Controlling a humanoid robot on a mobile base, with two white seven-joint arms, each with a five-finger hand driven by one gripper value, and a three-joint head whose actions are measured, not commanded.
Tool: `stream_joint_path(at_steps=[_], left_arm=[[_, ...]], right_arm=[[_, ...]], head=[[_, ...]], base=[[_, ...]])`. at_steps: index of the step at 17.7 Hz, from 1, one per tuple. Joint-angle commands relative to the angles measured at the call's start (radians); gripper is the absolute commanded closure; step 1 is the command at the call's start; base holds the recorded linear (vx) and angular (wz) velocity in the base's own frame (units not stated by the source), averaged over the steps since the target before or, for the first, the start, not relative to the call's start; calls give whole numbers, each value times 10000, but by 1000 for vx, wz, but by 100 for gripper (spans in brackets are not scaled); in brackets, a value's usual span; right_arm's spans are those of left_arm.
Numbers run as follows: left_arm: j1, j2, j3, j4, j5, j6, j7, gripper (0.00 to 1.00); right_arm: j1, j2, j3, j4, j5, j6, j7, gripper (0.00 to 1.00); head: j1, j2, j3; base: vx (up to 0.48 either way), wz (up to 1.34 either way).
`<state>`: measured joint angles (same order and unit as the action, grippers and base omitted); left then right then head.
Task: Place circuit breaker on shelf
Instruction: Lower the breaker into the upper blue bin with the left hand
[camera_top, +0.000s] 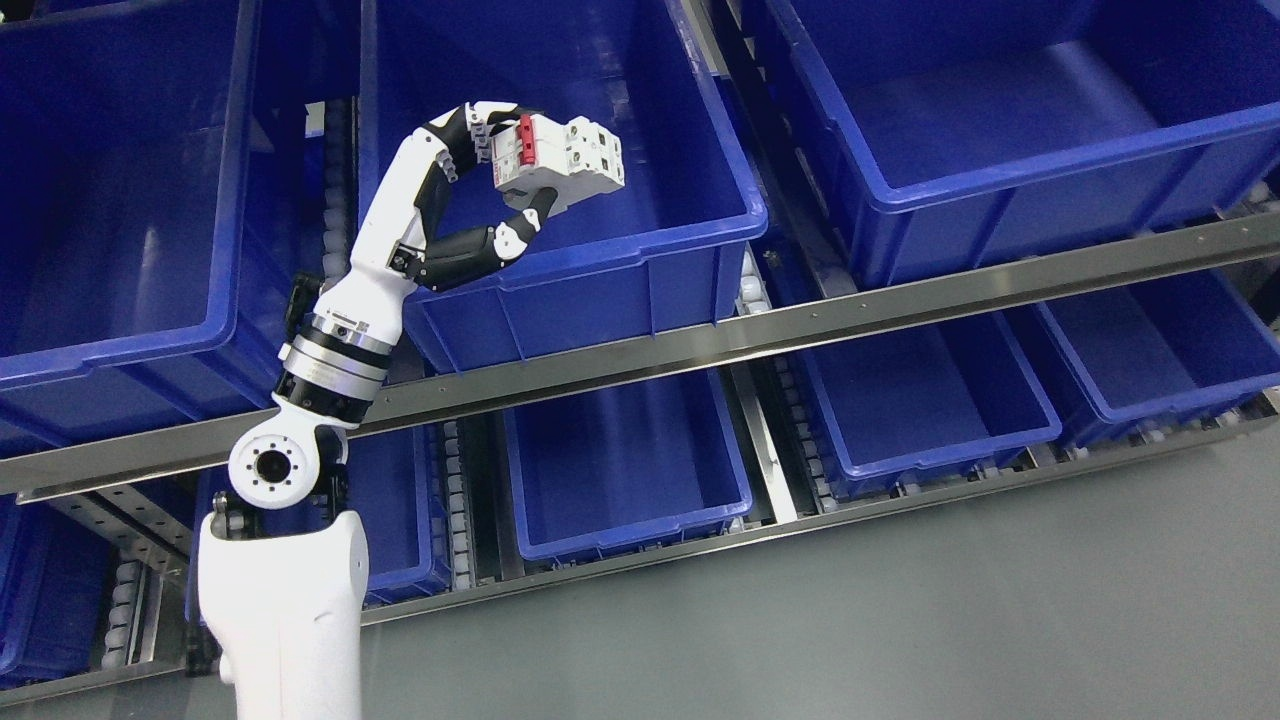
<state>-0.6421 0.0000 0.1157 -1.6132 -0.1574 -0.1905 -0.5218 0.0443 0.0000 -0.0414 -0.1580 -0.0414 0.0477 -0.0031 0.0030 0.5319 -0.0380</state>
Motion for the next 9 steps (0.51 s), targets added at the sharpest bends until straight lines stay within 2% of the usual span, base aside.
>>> stream_joint_path(at_steps=[1,3,9], left_arm=[[-1368,175,-681,881,-1185,630,-43,86],[-1845,175,-743,1801,-2134,601,-59,86],[-2721,175,-758,3320,-2444,739,-394,86]], right_arm=[[1,-175,0,0,0,-2,1,0],[1,-175,0,0,0,-2,1,0],[1,-175,0,0,0,-2,1,0]], head=[[0,0,0],[0,0,0],[0,-1,0]], base=[[132,258],[158,116],[142,-68]])
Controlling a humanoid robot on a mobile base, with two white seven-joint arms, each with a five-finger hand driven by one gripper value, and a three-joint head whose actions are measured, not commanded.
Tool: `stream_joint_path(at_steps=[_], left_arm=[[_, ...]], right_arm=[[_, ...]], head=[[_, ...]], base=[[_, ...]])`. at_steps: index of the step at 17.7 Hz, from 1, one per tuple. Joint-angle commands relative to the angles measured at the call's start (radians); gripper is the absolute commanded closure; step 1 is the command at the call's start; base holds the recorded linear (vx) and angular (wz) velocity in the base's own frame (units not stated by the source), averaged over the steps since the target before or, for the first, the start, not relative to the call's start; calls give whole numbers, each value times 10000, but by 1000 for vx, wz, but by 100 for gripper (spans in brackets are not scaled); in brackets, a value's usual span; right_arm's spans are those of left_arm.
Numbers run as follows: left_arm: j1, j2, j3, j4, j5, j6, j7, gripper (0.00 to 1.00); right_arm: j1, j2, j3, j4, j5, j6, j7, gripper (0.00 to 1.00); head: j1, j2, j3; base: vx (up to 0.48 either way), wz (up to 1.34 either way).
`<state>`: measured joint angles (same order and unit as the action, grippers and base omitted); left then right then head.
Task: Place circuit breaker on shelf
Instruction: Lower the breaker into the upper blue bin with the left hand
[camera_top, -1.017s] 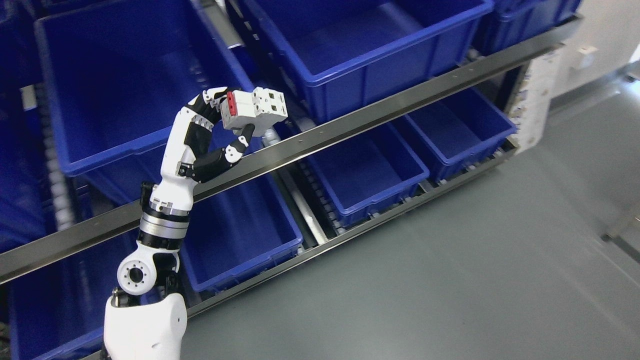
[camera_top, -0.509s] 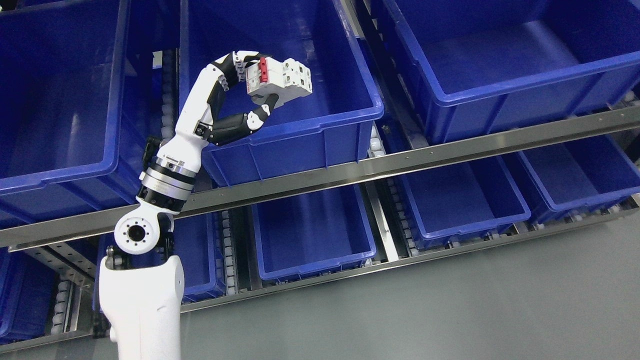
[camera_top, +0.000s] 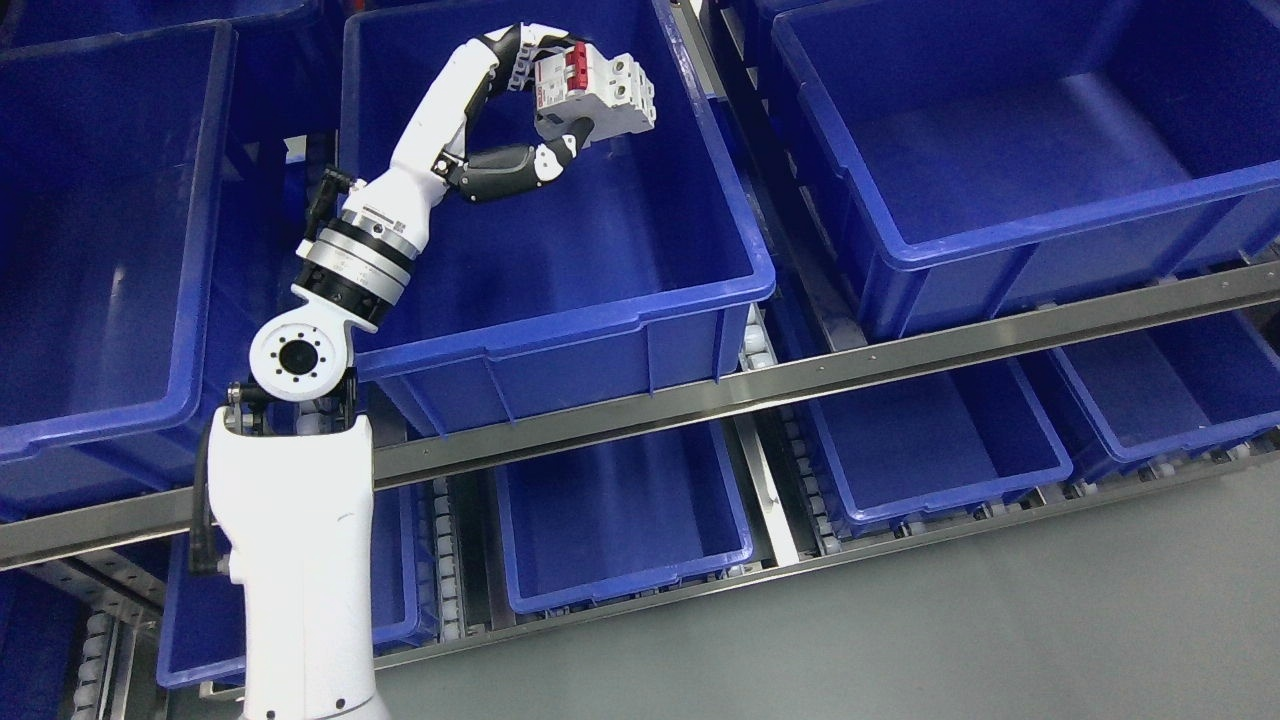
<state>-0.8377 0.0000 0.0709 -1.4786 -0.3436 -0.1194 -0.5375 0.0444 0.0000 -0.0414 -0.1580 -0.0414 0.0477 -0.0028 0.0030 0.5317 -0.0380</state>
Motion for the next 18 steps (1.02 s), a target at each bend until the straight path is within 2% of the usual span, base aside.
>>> stream_joint_path(at_steps=[1,4,6,8,14,18], left_arm=[[-781,260,-295,2296,-902,28,-346,87],[-1331,688,-234,3094,-1441,28,-362,86],[-1761,1531,-249,3967,-1457,-2,-332,86],[-1870,1901,-264,4460,-1457,-18,-286,86],[-2314,2163,-356,6008,-2208,-49,-240,86],[-3187,2102,-891,7679,-2332,-94,81,85]], right_arm=[[1,-175,0,0,0,-2,-3,0],[1,-175,0,0,0,-2,-3,0],[1,-175,0,0,0,-2,-3,0],[1,-175,0,0,0,-2,-3,0],[1,-175,0,0,0,-2,-3,0],[1,-175,0,0,0,-2,-3,0]], head=[[0,0,0],[0,-2,0],[0,-2,0],[0,-2,0],[0,-2,0],[0,-2,0]], base=[[103,-69],[81,-101],[57,-81],[54,-80],[38,-78],[26,-14]])
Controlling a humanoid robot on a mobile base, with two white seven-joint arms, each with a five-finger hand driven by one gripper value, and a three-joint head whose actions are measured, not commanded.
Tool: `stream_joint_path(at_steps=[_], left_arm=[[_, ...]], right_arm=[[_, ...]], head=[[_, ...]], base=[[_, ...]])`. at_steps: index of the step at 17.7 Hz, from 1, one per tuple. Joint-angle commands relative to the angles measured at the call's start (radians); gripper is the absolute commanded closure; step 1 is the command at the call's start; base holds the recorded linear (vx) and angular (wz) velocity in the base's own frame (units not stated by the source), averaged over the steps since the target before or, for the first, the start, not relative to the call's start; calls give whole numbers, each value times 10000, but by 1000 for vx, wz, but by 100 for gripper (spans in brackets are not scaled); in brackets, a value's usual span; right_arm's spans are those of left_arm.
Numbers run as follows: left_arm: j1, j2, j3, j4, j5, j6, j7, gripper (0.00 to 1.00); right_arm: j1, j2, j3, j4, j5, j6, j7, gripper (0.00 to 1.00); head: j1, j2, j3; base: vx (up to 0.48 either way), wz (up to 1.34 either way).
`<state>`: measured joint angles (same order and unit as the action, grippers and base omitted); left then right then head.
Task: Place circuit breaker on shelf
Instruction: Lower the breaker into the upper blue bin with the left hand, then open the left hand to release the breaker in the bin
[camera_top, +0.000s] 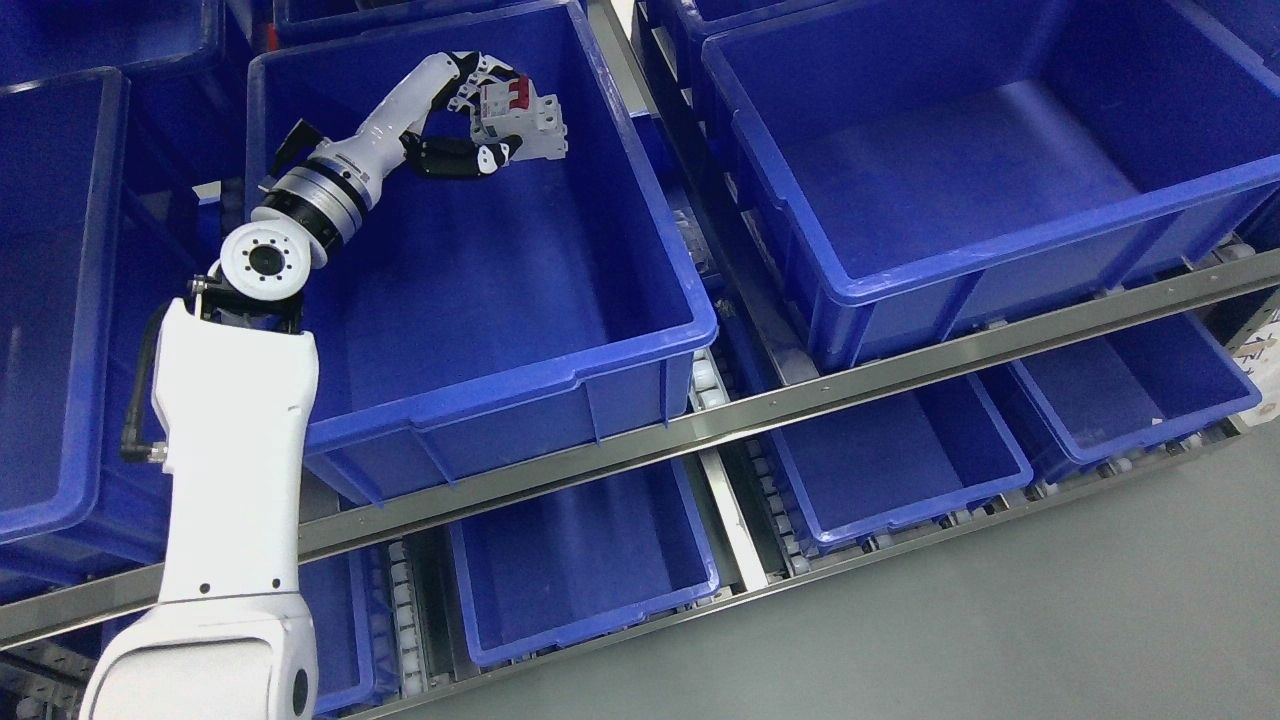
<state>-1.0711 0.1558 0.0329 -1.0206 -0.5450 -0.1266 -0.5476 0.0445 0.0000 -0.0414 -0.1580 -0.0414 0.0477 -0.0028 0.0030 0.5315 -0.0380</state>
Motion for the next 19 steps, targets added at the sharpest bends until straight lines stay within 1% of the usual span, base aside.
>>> stream_joint_path(at_steps=[1,3,5,7,9,12,15,17,19], left_arm=[[-1053,498,-710,3362,-318,-22,184,84],[-1406,329,-1384,4082,-318,-22,184,83],[-1423,-53,-1906,4300,-318,-22,184,83],[-1438,-284,-2215,4895,-318,-22,351,83],[-1545,-240,-2262,5373,-333,-22,705,83],[-1546,51,-2262,5697,-318,-68,736,81],[-1561,52,-2262,5697,-318,-53,752,74],[-1637,98,-2262,5681,-333,-53,752,65],[-1760,129,-2262,5681,-318,-53,767,58]], right_arm=[[0,-175,0,0,0,-2,-3,0],[0,-175,0,0,0,-2,-3,0],[0,-175,0,0,0,-2,-3,0],[0,-175,0,0,0,-2,-3,0],[0,-175,0,0,0,-2,-3,0],[0,-175,0,0,0,-2,-3,0],[0,-175,0,0,0,-2,-3,0],[0,-175,0,0,0,-2,-3,0],[0,-175,0,0,0,-2,-3,0]], head=[[0,0,0],[0,0,0],[0,0,0],[0,0,0],[0,0,0],[0,0,0],[0,0,0],[0,0,0],[0,0,0]], base=[[15,0],[0,0],[0,0],[0,0],[0,0],[0,0],[0,0],[0,0],[0,0]])
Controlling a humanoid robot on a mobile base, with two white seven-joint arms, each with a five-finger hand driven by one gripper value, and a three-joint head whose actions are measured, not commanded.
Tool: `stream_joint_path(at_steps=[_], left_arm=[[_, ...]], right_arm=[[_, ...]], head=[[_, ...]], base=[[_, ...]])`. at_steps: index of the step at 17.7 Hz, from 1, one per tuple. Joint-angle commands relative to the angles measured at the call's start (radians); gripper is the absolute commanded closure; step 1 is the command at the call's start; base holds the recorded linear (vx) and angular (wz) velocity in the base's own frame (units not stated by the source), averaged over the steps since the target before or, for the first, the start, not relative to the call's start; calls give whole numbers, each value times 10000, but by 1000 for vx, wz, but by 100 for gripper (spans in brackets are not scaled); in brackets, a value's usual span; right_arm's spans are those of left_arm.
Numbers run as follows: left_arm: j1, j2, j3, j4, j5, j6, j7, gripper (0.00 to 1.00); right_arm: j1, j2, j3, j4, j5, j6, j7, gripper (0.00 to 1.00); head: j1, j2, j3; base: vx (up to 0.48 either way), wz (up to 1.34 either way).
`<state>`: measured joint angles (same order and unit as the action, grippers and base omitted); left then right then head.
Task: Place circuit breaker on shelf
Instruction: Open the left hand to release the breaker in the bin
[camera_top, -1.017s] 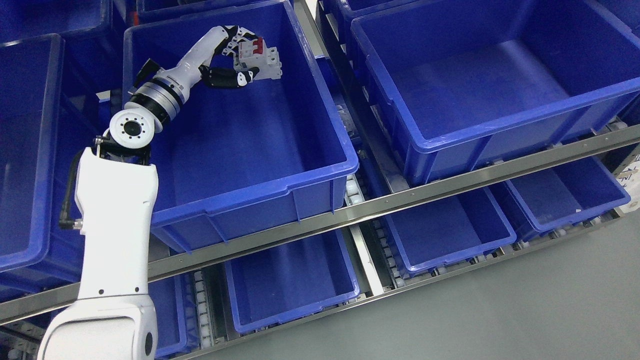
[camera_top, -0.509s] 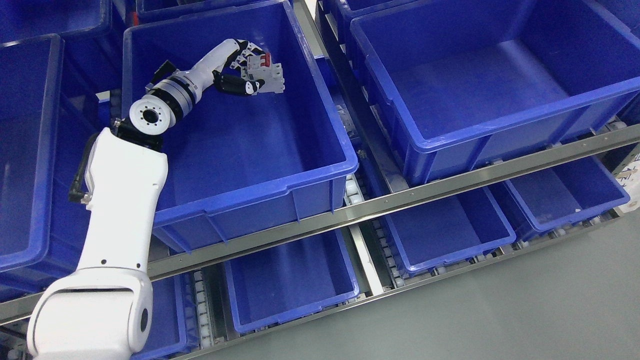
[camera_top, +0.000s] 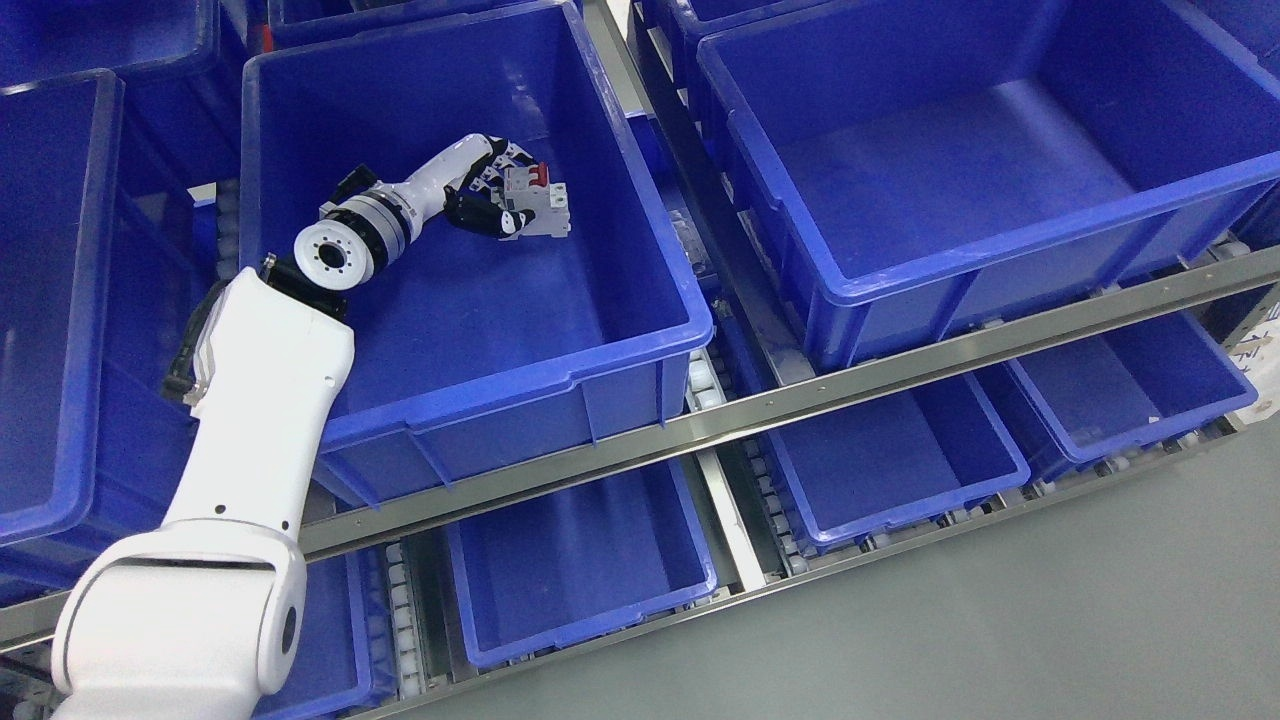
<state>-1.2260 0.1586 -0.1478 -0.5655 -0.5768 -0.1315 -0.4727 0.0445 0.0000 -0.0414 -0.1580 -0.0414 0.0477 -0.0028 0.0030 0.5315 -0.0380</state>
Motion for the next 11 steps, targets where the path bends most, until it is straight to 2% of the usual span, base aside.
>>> stream_joint_path(at_steps=[1,6,11], left_arm=[[-287,132,-455,1130,0,11,18,55],[-854,193,-424,1115,0,72,18,26],[-1039,484,-27,810,76,118,18,13]], right_arm=[[0,-175,0,0,0,-2,-3,0],[0,-175,0,0,0,-2,-3,0],[0,-175,0,0,0,-2,-3,0]], head=[[0,0,0],[0,0,0],[0,0,0]], base=[[0,0],[0,0],[9,0]])
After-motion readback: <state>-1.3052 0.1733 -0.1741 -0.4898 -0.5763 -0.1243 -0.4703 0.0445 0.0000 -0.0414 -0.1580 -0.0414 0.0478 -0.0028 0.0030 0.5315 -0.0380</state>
